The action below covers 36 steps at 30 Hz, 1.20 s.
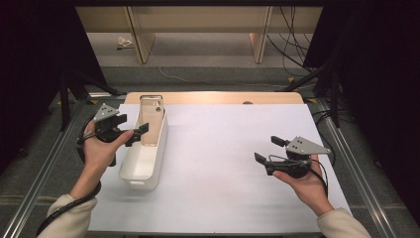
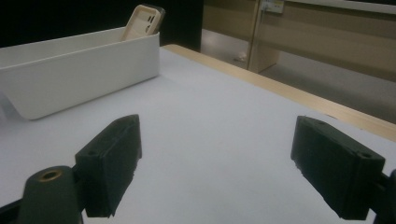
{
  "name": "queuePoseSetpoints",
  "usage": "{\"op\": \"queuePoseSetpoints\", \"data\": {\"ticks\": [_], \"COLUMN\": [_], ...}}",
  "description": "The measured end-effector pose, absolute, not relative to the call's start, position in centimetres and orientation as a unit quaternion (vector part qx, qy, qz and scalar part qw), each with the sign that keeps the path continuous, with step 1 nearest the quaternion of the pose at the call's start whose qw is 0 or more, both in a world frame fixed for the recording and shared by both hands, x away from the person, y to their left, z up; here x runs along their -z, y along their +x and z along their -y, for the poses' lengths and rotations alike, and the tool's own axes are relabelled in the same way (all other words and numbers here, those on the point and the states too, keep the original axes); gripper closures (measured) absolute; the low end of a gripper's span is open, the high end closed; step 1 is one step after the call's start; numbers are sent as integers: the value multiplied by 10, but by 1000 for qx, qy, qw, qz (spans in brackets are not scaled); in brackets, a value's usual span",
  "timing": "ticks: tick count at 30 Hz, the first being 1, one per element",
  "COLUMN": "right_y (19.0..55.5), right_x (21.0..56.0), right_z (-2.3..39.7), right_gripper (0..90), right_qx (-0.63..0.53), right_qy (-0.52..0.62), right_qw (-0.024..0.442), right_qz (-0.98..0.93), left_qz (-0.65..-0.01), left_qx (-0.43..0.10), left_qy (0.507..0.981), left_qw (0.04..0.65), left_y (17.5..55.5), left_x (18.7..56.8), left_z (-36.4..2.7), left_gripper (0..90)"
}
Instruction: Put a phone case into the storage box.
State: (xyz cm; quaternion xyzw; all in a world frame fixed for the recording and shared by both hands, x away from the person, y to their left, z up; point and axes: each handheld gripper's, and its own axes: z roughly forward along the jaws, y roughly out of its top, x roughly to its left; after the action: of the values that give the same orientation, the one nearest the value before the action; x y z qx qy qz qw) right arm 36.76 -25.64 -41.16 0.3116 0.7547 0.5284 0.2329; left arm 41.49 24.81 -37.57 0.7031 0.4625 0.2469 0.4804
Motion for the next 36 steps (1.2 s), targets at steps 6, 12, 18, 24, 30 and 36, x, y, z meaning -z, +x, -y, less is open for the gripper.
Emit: {"op": "queuePoseSetpoints", "data": {"ticks": [6, 12, 18, 24, 30, 36], "right_y": [368, 367, 367, 367, 368, 367], "right_x": [412, 412, 411, 412, 412, 412], "right_z": [256, 256, 257, 256, 256, 256], "right_gripper": [174, 174, 174, 174, 174, 174], "right_qx": [-529, -530, -529, -530, -530, -530], "right_qy": [312, 312, 313, 312, 311, 309], "right_qw": [233, 232, 232, 231, 231, 230], "right_qz": [-754, -753, -754, -754, -755, -756], "left_qz": [-448, -440, -432, -421, -416, -408], "left_qx": [-242, -240, -243, -241, -244, -244], "left_qy": [715, 722, 723, 723, 726, 736], "left_qw": [479, 476, 482, 491, 491, 482], "left_y": [395, 380, 363, 345, 331, 323], "left_x": [384, 394, 401, 408, 414, 421], "left_z": [-239, -233, -230, -226, -224, -222], "left_gripper": [54, 56, 54, 53, 52, 52]}}
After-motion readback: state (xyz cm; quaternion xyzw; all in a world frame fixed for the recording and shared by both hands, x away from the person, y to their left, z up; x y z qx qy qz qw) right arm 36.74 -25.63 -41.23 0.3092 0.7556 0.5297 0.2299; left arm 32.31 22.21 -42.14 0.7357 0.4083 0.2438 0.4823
